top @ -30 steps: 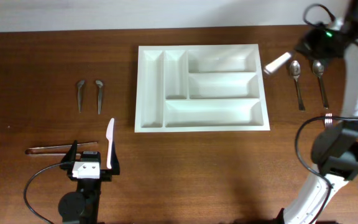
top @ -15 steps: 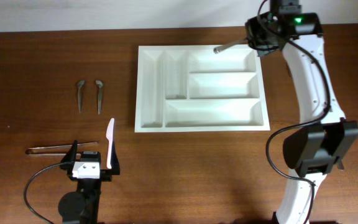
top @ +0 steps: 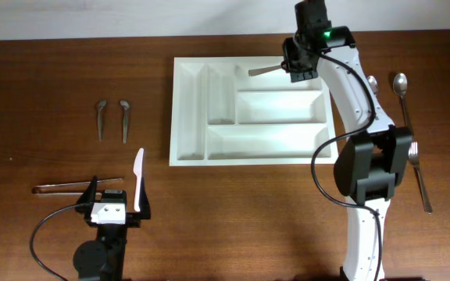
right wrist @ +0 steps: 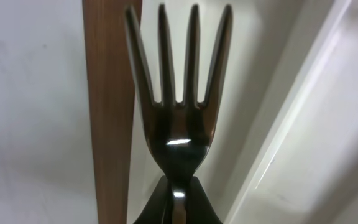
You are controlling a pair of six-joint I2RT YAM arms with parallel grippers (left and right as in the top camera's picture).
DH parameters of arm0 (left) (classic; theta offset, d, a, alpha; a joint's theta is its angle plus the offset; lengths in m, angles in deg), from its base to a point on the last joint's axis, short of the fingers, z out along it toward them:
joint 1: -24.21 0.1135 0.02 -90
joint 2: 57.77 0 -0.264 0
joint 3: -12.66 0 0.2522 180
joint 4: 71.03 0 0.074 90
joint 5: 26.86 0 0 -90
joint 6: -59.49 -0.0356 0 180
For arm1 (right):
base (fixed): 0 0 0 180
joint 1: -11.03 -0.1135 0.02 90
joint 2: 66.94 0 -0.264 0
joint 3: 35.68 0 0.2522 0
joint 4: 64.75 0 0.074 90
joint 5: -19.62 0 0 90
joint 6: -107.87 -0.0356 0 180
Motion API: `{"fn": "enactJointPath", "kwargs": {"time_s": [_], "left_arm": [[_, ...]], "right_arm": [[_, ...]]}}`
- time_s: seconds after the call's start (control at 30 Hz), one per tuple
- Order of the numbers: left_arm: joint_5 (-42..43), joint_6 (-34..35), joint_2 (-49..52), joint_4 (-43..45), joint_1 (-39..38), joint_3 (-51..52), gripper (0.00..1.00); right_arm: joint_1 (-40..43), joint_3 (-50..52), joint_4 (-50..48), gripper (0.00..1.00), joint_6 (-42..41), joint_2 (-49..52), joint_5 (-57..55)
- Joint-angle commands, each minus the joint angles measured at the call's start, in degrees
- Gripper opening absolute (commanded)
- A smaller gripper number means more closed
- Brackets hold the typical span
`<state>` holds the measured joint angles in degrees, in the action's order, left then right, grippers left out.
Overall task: Pack container
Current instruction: 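Carry the fork to the tray's top-right compartment and release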
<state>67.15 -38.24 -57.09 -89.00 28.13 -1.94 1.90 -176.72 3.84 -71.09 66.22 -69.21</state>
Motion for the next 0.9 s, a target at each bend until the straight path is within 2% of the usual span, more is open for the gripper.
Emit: {"fn": "enactJointPath", "kwargs": {"time_s": [0.0,0.2,0.87], "left_arm": [[-0.2,-0.6,-0.4,-0.1,-0.1,0.3,0.99],[-0.2,-0.6,-0.4,-0.1,-0.1,0.3,0.99],[-0.2,-0.6,-0.4,-0.1,-0.1,0.3,0.99]], "right_arm": [[-0.6,-0.5,-1.7,0.04,-1.6,0.2,-1.2],[-1.0,-0.5,-2.6,0.04,-6.5,1.3,-0.3],[-1.0,-0.4,-3.5,0.04,-7.6,5.7,3.1]]}}
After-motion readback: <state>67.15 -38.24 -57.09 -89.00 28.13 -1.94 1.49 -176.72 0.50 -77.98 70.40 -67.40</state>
